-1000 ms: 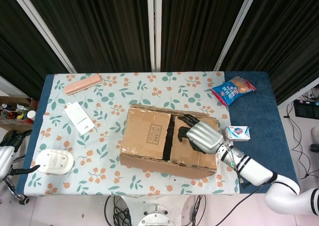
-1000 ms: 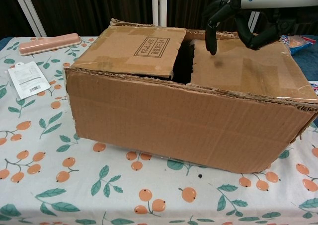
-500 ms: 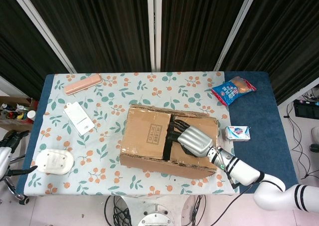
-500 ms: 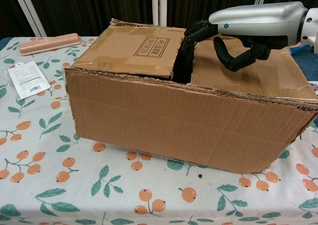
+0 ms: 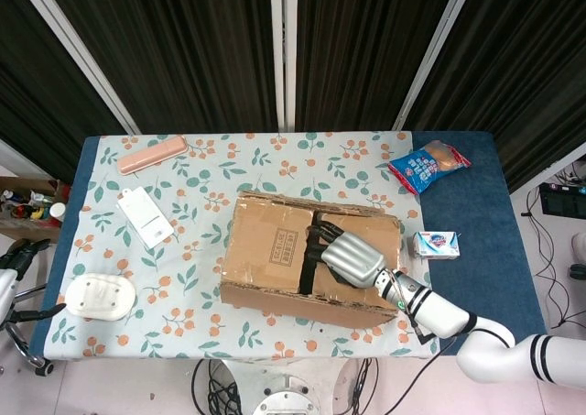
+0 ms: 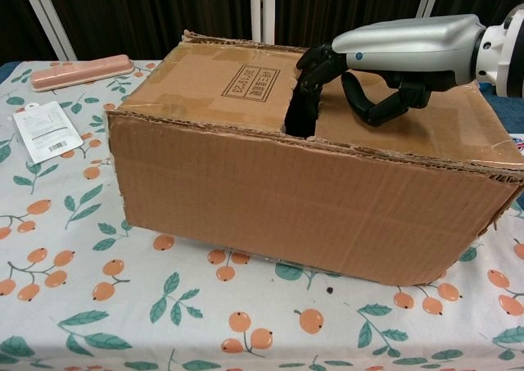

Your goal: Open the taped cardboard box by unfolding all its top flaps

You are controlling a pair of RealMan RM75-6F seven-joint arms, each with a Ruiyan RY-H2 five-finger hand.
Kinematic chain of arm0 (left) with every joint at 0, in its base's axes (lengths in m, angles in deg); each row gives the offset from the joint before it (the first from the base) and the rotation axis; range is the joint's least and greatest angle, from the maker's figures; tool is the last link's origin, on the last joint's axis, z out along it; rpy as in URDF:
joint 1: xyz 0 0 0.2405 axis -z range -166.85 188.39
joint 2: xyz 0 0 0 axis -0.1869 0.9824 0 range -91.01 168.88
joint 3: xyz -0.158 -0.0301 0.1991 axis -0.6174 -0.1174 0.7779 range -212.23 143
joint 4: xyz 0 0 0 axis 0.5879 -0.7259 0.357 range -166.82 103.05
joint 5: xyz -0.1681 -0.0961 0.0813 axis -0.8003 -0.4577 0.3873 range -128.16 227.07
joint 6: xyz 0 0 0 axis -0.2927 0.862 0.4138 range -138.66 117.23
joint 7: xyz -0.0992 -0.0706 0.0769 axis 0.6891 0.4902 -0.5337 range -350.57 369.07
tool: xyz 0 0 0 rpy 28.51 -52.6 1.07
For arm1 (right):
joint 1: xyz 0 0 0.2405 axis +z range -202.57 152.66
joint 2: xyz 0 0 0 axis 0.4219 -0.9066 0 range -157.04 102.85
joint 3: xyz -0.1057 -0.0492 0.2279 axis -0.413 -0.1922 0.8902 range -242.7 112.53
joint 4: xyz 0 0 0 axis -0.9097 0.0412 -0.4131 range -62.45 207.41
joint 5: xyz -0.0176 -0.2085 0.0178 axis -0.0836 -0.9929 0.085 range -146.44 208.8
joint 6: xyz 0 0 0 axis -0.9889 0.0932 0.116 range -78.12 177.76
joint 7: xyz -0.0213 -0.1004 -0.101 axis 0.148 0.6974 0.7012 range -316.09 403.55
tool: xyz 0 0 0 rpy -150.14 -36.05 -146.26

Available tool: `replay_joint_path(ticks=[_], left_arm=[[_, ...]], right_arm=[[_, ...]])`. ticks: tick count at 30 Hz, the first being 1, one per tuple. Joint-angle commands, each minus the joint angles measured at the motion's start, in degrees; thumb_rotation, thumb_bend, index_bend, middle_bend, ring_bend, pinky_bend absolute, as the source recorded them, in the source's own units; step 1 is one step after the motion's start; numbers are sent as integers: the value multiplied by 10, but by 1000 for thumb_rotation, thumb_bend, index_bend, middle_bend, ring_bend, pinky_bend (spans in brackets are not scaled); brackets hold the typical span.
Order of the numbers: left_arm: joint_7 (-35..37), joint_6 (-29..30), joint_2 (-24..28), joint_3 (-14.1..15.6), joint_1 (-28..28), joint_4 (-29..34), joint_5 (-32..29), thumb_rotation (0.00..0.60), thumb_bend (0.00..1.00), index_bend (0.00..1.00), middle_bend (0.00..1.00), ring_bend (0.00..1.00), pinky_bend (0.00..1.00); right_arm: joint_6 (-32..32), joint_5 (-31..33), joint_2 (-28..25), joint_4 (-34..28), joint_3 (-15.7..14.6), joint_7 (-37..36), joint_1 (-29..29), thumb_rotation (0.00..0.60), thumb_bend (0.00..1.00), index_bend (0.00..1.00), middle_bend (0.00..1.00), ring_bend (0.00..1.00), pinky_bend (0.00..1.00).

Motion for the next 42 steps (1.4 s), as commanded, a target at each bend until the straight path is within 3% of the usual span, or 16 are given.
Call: replay_joint_path(ticks=[1, 13, 22, 28, 37, 42], left_arm=[[0, -1, 0, 0, 1, 0, 0, 524, 55, 89, 145, 118, 181], [-10, -4, 2, -2, 6, 11, 4, 522, 55, 89, 145, 118, 181], [-25, -7, 3, -5, 12, 24, 5, 524, 55, 89, 145, 118, 180], [-49, -11, 1, -9, 16, 40, -2, 524, 54, 89, 145, 118, 180], [-76, -16, 9, -11, 28, 70, 7, 523, 54, 89, 145, 118, 180], [-84, -19, 17, -15, 34, 87, 9, 524, 54, 89, 145, 118, 180]], right_arm=[[8, 1, -5, -3, 2, 1, -2, 600, 985, 514, 428, 0, 0], [72, -33, -72, -47, 12, -29, -28, 600, 985, 532, 434, 0, 0], [156, -94, -179, -98, 3, -78, -85, 600, 987, 530, 430, 0, 0], [234, -154, -258, -116, -27, -126, -152, 600, 988, 528, 428, 0, 0], [390, -215, -336, -62, -79, -245, -272, 600, 988, 516, 386, 0, 0], [468, -203, -382, -26, -89, -331, -326, 600, 989, 424, 320, 0, 0]])
